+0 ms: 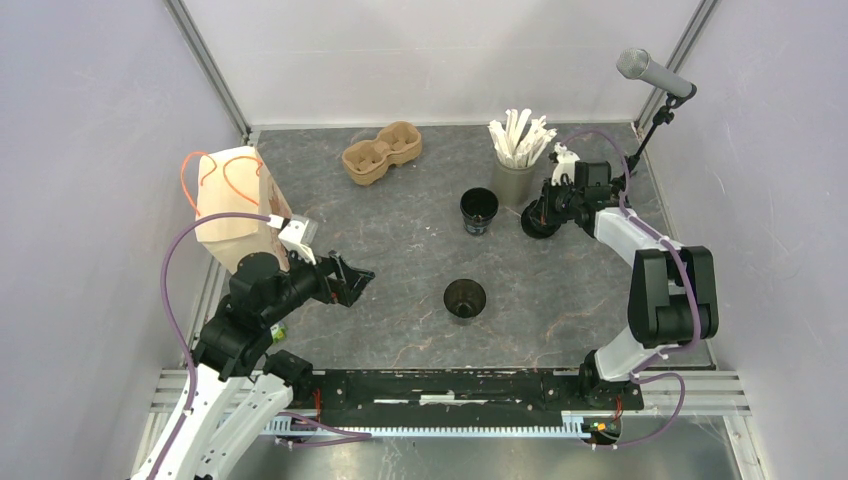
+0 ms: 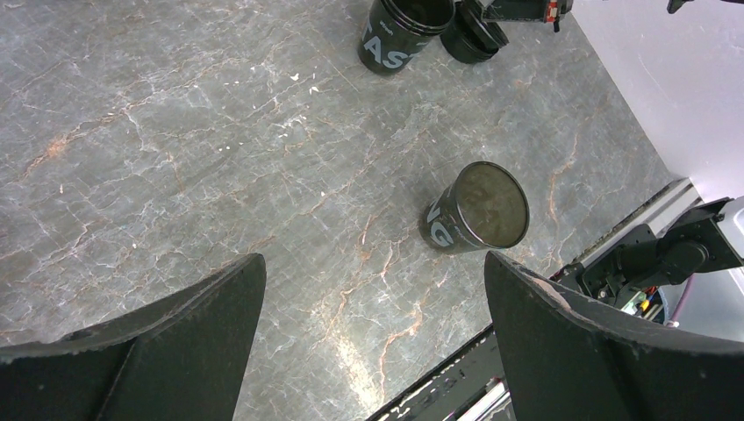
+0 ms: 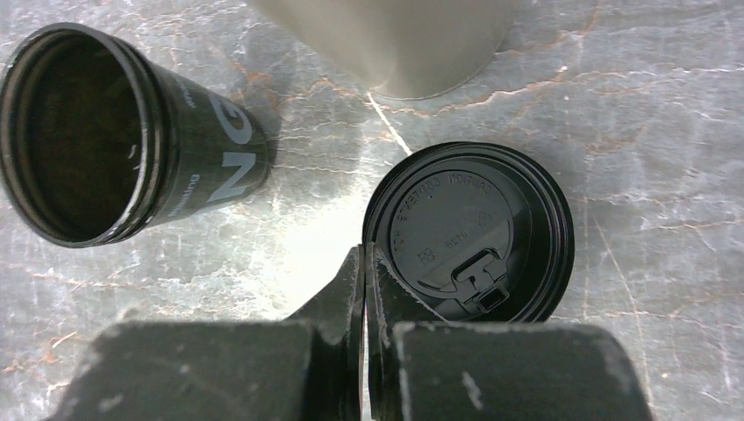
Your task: Pack the takeout coffee
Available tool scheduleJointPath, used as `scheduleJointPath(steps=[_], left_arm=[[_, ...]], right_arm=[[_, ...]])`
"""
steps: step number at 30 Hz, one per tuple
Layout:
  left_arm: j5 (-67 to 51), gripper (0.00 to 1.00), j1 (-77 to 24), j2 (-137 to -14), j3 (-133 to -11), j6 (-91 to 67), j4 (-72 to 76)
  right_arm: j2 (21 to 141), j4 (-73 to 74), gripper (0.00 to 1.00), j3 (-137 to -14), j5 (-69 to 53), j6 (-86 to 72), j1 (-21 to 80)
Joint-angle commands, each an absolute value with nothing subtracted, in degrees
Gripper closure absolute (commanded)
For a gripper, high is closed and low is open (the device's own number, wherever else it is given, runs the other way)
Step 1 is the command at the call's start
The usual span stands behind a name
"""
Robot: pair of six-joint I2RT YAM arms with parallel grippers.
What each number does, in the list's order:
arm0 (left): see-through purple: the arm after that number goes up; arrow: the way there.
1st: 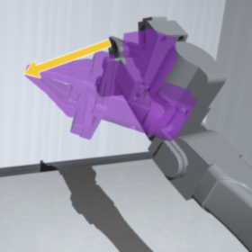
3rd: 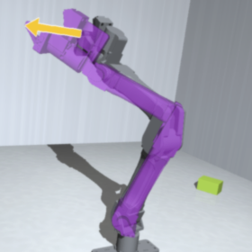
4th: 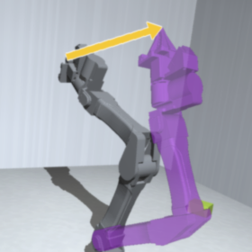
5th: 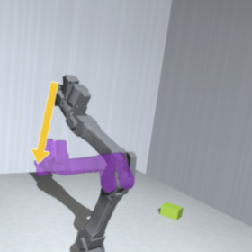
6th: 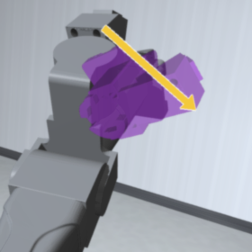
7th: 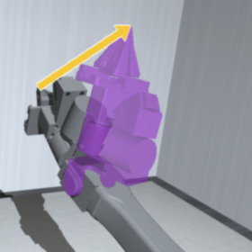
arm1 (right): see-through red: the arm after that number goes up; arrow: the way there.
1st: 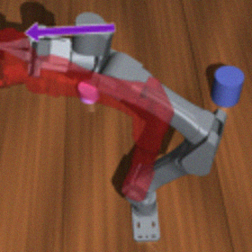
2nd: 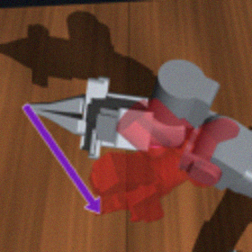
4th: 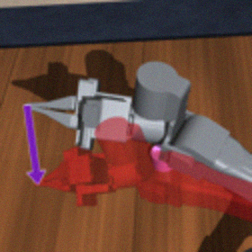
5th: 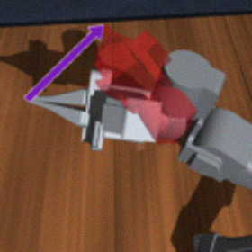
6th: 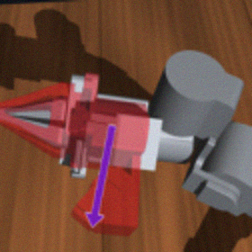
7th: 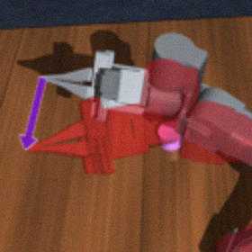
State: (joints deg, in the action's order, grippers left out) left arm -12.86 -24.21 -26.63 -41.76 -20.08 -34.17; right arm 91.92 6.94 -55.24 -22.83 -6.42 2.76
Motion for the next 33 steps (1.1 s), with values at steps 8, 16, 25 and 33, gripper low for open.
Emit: scheduleJointPath(steps=[8,16,25,33], left_arm=[[-14.3,0.0,-24.3,-26.9,-41.4,-21.8,-32.8],[-14.2,0.0,-24.3,-26.9,-41.4,-21.8,-32.8],[-14.2,0.0,-24.3,-26.7,-41.4,-21.8,-32.8],[-14.4,0.0,-24.3,-27.0,-41.4,-21.7,-32.8]], right_arm=[[89.8,7.5,0.83,-54.3,-11.8,-3.4,4.1],[84.9,8.0,0.7,-55.2,-2.6,-3.5,4.3],[90.0,14.1,0.74,-60.5,13.8,-2.9,3.3],[94.3,14.7,0.75,-63.3,9.5,-2.9,1.9]])
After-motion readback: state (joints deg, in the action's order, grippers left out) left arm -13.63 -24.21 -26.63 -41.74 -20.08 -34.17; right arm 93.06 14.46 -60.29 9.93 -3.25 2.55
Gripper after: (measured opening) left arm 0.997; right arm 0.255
